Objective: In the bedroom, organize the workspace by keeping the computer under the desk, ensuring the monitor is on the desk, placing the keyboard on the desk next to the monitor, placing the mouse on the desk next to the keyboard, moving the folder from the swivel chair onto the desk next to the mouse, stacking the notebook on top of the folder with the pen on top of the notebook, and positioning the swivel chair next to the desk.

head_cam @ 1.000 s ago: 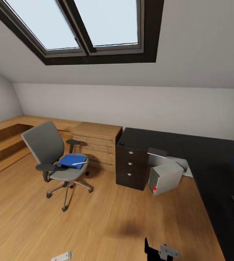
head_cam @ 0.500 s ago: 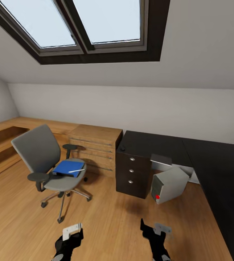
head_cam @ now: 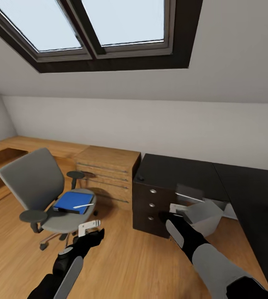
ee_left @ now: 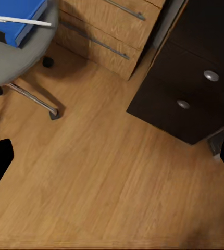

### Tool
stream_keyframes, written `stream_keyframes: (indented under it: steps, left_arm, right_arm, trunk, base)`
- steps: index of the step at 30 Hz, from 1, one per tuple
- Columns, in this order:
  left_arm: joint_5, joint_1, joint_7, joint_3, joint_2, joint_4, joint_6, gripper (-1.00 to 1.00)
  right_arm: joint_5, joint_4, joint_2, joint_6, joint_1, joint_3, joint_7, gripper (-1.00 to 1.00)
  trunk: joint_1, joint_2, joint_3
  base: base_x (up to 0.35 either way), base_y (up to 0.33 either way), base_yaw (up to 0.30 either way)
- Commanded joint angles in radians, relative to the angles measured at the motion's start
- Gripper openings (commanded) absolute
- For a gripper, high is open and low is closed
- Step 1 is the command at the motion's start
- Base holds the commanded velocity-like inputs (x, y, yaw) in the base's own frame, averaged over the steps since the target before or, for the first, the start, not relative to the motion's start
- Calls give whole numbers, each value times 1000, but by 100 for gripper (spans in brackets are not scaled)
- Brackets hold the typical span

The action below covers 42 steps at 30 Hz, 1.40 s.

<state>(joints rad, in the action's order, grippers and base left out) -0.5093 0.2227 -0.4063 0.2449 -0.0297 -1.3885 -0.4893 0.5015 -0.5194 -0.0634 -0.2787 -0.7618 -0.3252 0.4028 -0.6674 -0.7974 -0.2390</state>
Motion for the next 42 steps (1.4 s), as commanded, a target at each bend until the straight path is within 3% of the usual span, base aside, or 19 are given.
stream_keyframes:
  steps: [1, 3, 5, 8, 9, 11, 14, 34, 37, 42]
  left_arm:
    - [-21, 1, -10, 0, -4, 5, -14, 100]
    - [-32, 0, -11, -4, -17, 19, -27, 100]
    - [-39, 0, -11, -7, -54, 32, -32, 100]
    - [-37, 0, -17, -2, -62, 38, -24, 100]
    - [-35, 0, -49, 48, -54, 63, 38, 100]
    - [-34, 0, -86, 97, -46, 88, 104, 100]
    - [-33, 0, -107, 123, -43, 101, 140, 100]
    - [-38, 0, -111, 133, -41, 114, 146, 100]
    - [-36, 0, -111, 134, -41, 139, 146, 100]
    - [-35, 0, -111, 134, -39, 142, 146, 100]
  right_arm:
    - [8, -4, -5, -1, -3, -7, 10, 100]
    - [9, -6, -10, 7, -4, -7, 12, 100]
    - [9, -7, -12, 13, -4, -6, 13, 100]
    - [6, -7, -15, 14, -3, -7, 15, 100]
    - [5, -7, -15, 15, -2, -7, 14, 100]
    - [3, -7, -15, 15, -2, -8, 15, 100]
    - [2, -7, -15, 15, -2, -8, 15, 100]
    - [-3, -8, -16, 18, 5, -11, 15, 100]
    - [-34, -7, -16, 54, 7, -11, 14, 100]
    - [-45, -7, -16, 63, 8, -11, 14, 100]
  trunk:
    - [-1, -1, -1]
    - [-1, -1, -1]
    - [-1, -1, -1]
    - [-1, -1, -1]
    - [-1, -1, -1]
    - [-1, -1, -1]
    - [-1, -1, -1]
    - [-1, -1, -1]
    - [-1, -1, -1]
    - [-1, -1, -1]
  base:
    - [330, 0, 0]
    - [330, 0, 0]
    - [330, 0, 0]
    - [323, 0, 88]
    - [312, 0, 216]
    - [317, 0, 240]
    - [322, 0, 264]
    - [328, 0, 137]
    - [329, 0, 69]
    - [329, 0, 11]
